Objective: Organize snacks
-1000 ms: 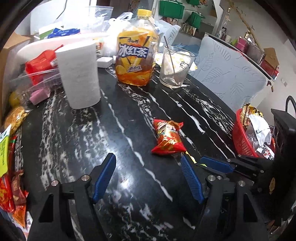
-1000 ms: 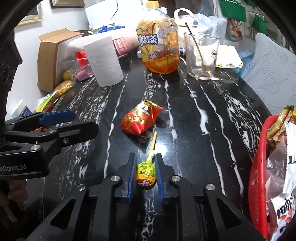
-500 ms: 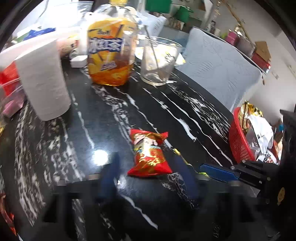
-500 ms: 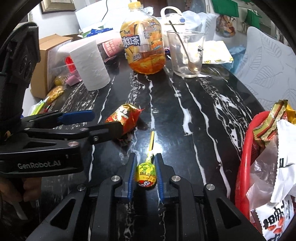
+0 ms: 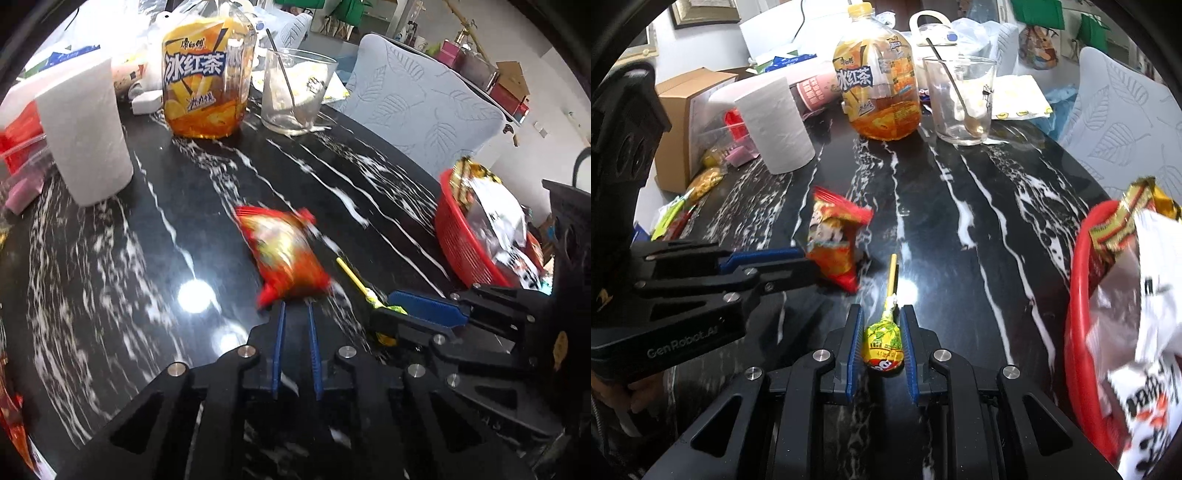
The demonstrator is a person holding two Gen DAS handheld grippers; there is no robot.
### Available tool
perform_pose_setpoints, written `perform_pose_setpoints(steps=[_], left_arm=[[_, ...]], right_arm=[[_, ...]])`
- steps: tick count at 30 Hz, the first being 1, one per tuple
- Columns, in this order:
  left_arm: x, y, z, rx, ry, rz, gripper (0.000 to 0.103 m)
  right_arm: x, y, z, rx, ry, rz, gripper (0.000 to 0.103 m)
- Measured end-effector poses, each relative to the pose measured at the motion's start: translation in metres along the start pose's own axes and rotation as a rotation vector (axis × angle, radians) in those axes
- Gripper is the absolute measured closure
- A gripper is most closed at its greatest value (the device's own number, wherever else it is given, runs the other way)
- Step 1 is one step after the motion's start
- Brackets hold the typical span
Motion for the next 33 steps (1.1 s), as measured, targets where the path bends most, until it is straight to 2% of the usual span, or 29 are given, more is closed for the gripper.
perform_pose_setpoints(steps=[5,11,12,14,15,19,27,28,29,31,33], left_arm=[[0.006,0.014,0.01,0.015,-0.005,-0.005,0.091],[0.005,0.017,0.006,0.014,0.002,-0.058,0.091],[0.005,0.017,0.005,0.014,0.008,-0.061,0.091],[0.004,0.019,0.003,0.029,0.016,-0.065,0.091],[0.004,0.02,0.002,0.034,0.017,-0.068,0.091],[0.003,0.018,-0.001,0.039,0.018,-0.079,0.091],[-0.002,0.006,-0.004,0.039,0.03,-0.087,0.09],[-0.003,0.006,-0.004,0.04,0.033,-0.089,0.09],[-0.004,0.005,-0.006,0.042,0.041,-0.091,0.09],[-0.007,0.004,-0.008,0.05,0.057,-0.092,0.09],[-0.01,0.004,-0.013,0.062,0.065,-0.099,0.09]], right_arm=[[-0.002,0.012,0.011,-0.006,-0.019,-0.006,0.083],[-0.003,0.026,0.02,0.021,-0.04,-0.006,0.081],[-0.002,0.028,0.02,0.027,-0.046,-0.002,0.077],[0.001,0.031,0.019,0.029,-0.054,0.005,0.046],[0.002,0.033,0.02,0.038,-0.061,-0.001,0.045],[0.005,0.039,0.022,0.051,-0.069,-0.013,0.045],[0.002,0.034,0.039,-0.033,-0.098,-0.061,0.045],[0.002,0.033,0.04,-0.036,-0.1,-0.065,0.05],[0.001,0.034,0.039,-0.017,-0.091,-0.062,0.063],[0.002,0.029,0.039,-0.019,-0.079,-0.049,0.077],[0.004,0.027,0.036,-0.011,-0.085,-0.053,0.079]])
Point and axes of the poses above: each gripper's, at about its wrist camera, not at the fingertips, and y roughly against the way its jaws point, x to its right, z to its underside, the point moved 4 cm from there along -y, roughly the way its jaws point, and after that the axes turned 10 degrees about x, right-handed, at the moved point
